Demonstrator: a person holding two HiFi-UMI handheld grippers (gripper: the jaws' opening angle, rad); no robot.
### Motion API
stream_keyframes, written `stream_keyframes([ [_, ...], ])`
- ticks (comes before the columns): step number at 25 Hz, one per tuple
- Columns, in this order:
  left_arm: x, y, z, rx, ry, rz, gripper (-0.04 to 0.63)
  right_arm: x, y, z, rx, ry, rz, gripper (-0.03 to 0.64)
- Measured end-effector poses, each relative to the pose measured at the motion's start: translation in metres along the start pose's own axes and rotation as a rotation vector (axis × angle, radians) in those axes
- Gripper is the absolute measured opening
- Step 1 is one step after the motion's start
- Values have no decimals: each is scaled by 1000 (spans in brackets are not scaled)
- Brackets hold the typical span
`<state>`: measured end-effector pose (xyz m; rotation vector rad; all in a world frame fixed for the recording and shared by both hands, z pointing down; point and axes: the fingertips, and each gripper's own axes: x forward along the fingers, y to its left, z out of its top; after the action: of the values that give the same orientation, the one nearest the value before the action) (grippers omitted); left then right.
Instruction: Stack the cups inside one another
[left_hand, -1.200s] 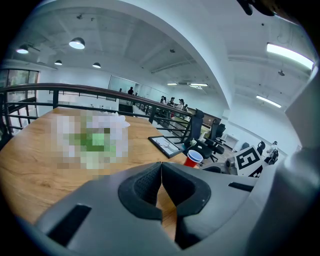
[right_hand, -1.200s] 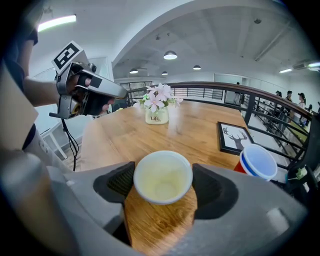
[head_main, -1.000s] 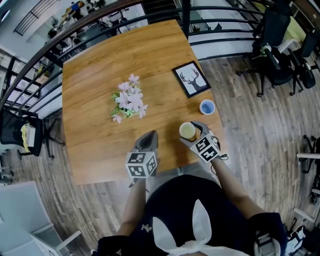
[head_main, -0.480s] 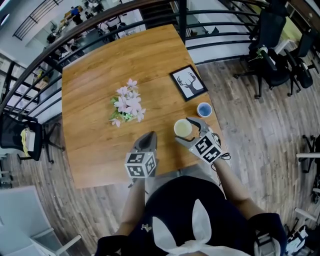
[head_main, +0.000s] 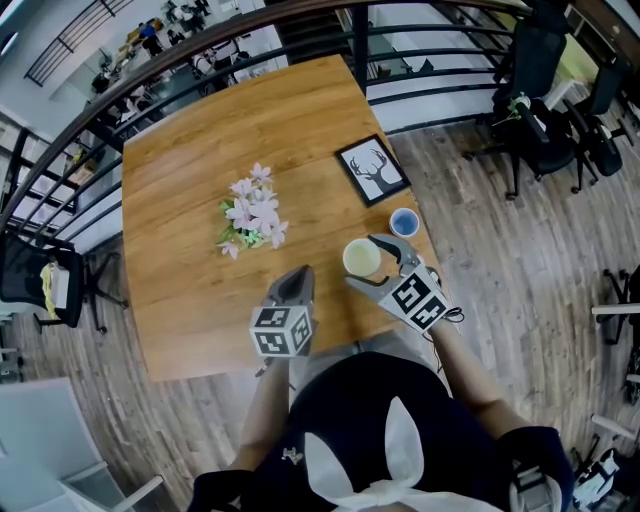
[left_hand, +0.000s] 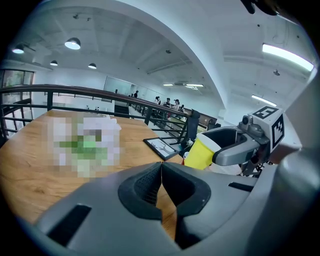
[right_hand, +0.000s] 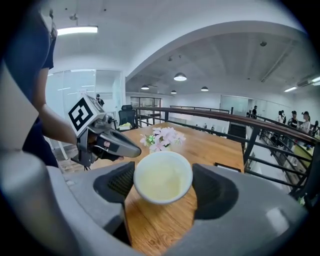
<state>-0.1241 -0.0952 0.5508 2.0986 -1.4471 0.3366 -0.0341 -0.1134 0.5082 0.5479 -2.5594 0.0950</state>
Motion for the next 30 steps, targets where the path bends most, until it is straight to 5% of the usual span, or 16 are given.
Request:
stream_keyframes([
  [21, 21, -21, 3, 23, 21, -65, 20, -60, -101, 3, -9, -5, -263, 357],
  [30, 32, -27, 9, 27, 24, -86, 20, -63, -124, -7, 14, 7, -300, 357],
])
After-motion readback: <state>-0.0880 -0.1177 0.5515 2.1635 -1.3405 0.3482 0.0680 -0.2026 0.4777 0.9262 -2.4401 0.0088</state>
